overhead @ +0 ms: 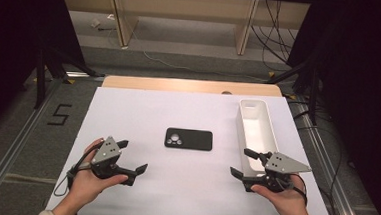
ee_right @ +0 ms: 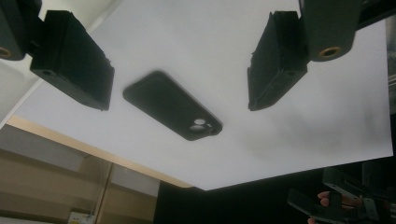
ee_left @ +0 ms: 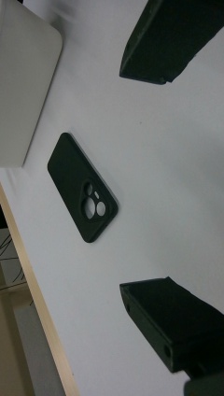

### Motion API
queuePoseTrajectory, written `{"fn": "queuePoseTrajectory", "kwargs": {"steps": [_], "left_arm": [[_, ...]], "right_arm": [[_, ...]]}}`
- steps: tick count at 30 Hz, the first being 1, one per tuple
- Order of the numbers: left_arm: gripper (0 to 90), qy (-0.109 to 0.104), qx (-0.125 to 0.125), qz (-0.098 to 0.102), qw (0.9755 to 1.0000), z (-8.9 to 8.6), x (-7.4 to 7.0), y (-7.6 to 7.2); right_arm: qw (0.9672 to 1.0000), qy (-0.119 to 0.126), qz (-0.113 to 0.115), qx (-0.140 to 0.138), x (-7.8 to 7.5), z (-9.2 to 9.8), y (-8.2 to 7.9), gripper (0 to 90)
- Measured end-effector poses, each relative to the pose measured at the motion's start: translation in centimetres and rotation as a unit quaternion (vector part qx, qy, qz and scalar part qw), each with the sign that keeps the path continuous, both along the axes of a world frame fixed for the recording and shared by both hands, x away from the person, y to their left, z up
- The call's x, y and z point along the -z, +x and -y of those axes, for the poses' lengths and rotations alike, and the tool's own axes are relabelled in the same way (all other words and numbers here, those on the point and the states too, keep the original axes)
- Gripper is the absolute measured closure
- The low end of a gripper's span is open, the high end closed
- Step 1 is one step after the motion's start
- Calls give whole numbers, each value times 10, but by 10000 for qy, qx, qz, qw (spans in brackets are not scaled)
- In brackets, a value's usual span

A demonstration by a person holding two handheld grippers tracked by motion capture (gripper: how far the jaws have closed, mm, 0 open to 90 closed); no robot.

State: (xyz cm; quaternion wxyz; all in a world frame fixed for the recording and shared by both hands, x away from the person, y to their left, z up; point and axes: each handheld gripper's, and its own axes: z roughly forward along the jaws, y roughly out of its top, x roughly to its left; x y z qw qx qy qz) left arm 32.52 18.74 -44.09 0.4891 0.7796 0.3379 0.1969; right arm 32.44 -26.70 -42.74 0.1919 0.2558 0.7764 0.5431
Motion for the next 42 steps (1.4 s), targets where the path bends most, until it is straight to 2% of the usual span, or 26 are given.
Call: {"fn": "queuePoseTrajectory", "kwargs": {"steps": [18,23,28,30,31,32,33,35,39,40,42], "left_arm": [[4,49,-14,16,10000,-1,0,0],[8,59,-34,21,10000,0,1,1],[11,61,-41,27,10000,1,1,1],[13,50,-47,18,10000,1,1,1],[14,48,-50,12,10000,0,1,1],[15,42,-48,6,10000,1,1,1],[15,45,-54,13,10000,1,1,1],[15,42,-46,14,10000,1,1,1],[16,43,-51,13,10000,1,1,1],[16,43,-51,14,10000,1,1,1],[17,30,-52,11,10000,0,1,1]], "right_arm": [[10000,-59,14,31,0,-2,0,259],[9997,-200,87,101,-3,-9,3,377],[9993,-340,80,119,-6,-30,12,540],[9988,-469,24,160,-7,-38,17,630],[9980,-595,-54,204,-9,-48,24,750],[9974,-665,-99,265,-10,-52,28,794],[9974,-665,-99,265,-10,-52,28,794],[9962,-772,-209,330,-12,-62,37,878],[9938,-918,-429,464,-8,-84,63,900],[9938,-918,-429,464,-8,-84,63,900],[9932,-932,-486,503,-5,-90,73,900]]}}
